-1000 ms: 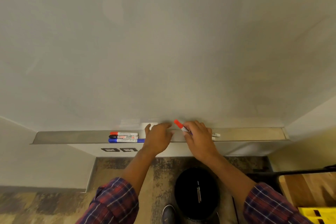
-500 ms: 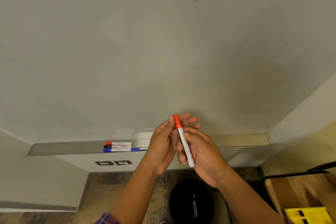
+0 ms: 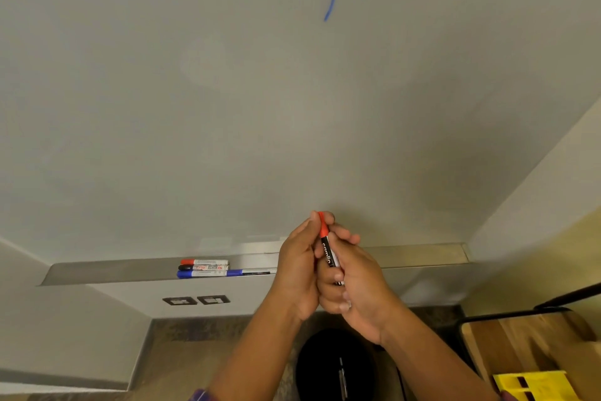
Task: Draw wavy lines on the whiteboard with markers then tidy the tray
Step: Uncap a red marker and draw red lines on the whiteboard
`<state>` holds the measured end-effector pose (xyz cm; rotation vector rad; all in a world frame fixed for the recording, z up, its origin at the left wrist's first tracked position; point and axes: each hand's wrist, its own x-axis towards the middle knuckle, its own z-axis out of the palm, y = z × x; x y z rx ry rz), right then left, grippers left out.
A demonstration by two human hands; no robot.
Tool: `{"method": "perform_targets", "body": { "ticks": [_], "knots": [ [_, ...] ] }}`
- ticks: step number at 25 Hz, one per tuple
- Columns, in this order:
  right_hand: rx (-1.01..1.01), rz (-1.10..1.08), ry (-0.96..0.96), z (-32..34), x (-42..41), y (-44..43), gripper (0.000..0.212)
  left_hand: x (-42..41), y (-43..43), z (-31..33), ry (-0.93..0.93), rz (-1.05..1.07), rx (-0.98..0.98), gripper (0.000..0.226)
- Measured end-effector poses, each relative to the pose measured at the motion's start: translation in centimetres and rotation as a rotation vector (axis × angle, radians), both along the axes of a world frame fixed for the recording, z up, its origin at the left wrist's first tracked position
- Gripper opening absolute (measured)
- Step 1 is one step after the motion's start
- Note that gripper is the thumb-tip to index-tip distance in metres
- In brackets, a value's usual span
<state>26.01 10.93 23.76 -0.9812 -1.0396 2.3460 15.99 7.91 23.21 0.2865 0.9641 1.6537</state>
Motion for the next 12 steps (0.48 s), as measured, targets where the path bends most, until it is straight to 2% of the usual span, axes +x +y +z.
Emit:
{"method": "perform_targets", "body": {
  "ticks": [3,10,12],
  "knots": [
    [0.033,-0.06,-0.118,0.1,-0.1,-0.3,0.036,0.8,0.3,0.1,0.074,0.069,-0.068,0.031],
    [0.089,-0.044,-0.169,0.8,-0.2,-0.9,0.031,1.5,0.7,0.5,0.178,0.173,-0.165,0.035],
    [0.111,-0.034,-0.161,0.8,-0.1,-0.9,0.03,1.5,0.6,0.4,0.16,0.177,-0.164,0.035]
  ]
}}
